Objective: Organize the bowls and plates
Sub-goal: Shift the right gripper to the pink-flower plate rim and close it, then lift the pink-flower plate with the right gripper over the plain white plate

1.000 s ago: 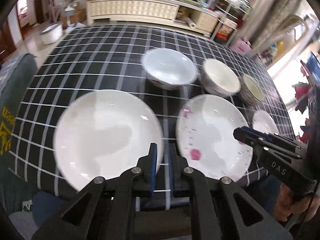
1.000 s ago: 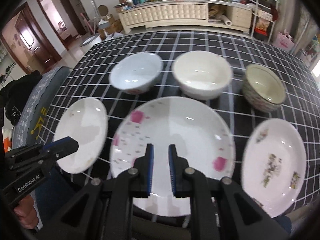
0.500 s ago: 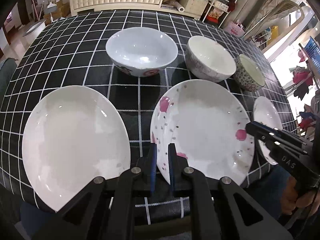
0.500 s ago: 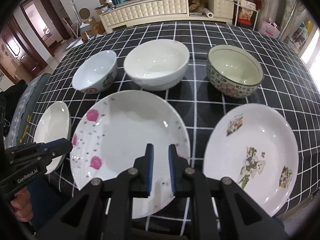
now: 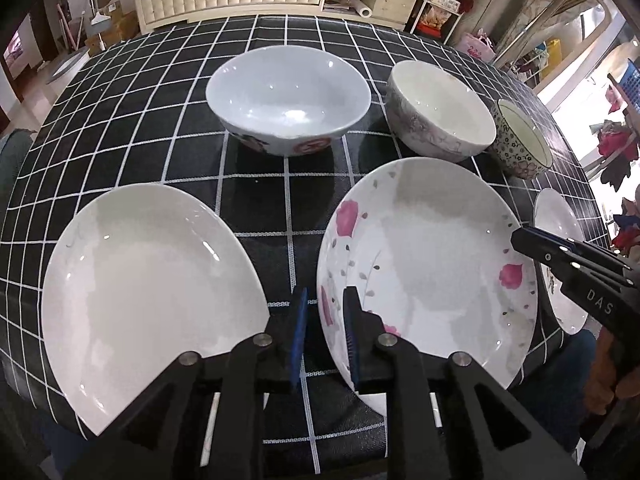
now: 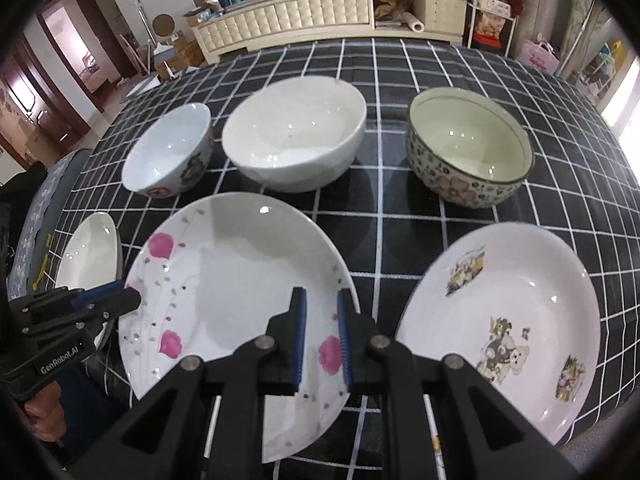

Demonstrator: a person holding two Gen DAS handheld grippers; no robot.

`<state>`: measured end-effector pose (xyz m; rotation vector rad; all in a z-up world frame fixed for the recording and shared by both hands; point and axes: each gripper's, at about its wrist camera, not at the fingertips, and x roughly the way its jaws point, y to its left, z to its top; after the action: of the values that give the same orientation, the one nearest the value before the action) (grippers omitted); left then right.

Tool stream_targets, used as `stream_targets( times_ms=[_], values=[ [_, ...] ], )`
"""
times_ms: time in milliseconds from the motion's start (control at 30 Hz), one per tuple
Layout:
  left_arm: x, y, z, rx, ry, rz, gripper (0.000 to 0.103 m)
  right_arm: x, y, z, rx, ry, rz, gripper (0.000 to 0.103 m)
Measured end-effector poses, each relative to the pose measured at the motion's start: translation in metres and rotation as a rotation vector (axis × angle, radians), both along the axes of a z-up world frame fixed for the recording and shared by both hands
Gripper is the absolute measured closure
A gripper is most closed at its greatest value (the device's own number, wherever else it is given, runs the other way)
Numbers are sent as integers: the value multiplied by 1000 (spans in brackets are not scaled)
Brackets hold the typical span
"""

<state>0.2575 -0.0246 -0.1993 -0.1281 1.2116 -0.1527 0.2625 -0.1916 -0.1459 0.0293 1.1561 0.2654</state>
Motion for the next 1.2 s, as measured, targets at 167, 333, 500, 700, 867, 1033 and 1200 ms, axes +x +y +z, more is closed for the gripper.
stream_targets(
  times_ms=[167, 333, 500, 700, 867, 1033, 1200],
  values=[
    [5, -2, -8, -1, 14, -6, 87, 4, 3, 1, -11, -2, 11, 84],
    [5, -1, -12, -12, 25, -3, 87, 5, -2, 9, -68, -47, -12, 69],
    [6, -4, -13, -15, 25, -4, 87, 7, -6, -5, -62, 4, -21, 65],
    [6, -11, -15, -20, 31, -17, 87, 3, -8, -10, -50, 14, -24, 65],
    [5, -12, -17, -27, 37, -15, 87, 0, -5, -12, -31, 26, -5, 65],
    [2, -13, -19, -28, 42, -15, 87, 0, -1, -22, -35, 63, -7, 70],
    [1, -13, -19, -25, 37, -15, 87, -4, -7, -20, -45, 47, -40, 77]
  ],
)
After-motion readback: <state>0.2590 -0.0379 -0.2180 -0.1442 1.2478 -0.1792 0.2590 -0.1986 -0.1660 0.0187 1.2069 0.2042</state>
